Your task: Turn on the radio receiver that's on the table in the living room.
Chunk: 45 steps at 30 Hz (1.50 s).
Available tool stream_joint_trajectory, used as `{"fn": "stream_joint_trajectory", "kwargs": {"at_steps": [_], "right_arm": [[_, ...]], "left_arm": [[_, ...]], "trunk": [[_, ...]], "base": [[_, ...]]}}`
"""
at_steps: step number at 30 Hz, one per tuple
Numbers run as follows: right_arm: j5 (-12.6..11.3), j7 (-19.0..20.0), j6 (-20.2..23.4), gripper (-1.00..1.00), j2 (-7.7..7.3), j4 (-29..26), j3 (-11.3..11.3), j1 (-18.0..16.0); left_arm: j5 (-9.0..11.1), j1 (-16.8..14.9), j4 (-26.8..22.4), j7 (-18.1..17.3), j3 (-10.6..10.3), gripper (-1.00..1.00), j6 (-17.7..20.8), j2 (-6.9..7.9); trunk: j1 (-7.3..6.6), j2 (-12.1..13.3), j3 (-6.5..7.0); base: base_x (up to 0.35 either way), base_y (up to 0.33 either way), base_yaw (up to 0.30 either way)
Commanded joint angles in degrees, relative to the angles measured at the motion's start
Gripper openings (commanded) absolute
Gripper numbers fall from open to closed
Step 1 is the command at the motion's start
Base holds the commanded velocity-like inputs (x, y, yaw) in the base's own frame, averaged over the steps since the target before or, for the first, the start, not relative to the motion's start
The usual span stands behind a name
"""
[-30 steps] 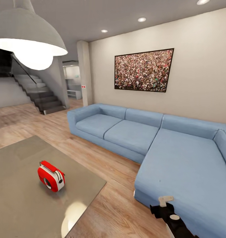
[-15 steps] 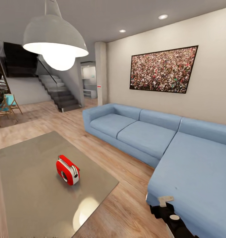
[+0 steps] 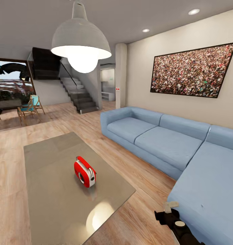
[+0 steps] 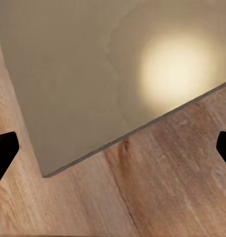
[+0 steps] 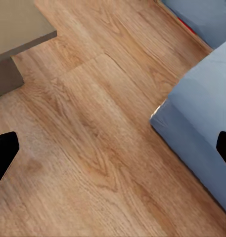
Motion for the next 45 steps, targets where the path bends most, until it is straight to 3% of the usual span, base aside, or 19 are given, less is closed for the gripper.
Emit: {"fn": "stream_joint_trajectory", "kwargs": {"at_steps": [1,6,12,36,45], "right_arm": [[-0.03,0.00,0.00,1.00,0.00,-0.02,-0.05,0.00],[-0.06,-0.01,0.00,1.00,0.00,-0.05,-0.17,0.00],[-0.07,-0.09,0.00,1.00,0.00,-0.02,-0.14,0.00],[-0.07,-0.09,-0.09,1.00,0.00,0.01,0.03,0.00],[-0.07,-0.09,-0.09,1.00,0.00,0.01,0.05,0.00]], "left_arm": [[0.03,0.00,-0.01,0.00,0.00,1.00,-0.05,0.02],[-0.11,0.00,0.00,0.00,-0.13,1.00,-0.27,0.00],[-0.10,0.00,2.47,0.00,-0.17,1.00,-4.19,-0.19],[-0.42,0.00,2.77,0.09,-0.52,1.00,-4.48,-0.85],[-0.36,0.00,2.81,0.17,-0.18,1.00,-4.37,-0.62]], "trunk": [[0.00,0.00,0.00],[0.00,0.00,0.00],[0.00,0.00,0.00],[0.00,0.00,0.00],[0.00,0.00,0.00]], "base": [[0.021,0.000,0.293],[0.007,0.000,0.293],[0.000,0.000,0.294],[0.001,-0.001,0.296],[0.192,-0.193,0.296]]}}
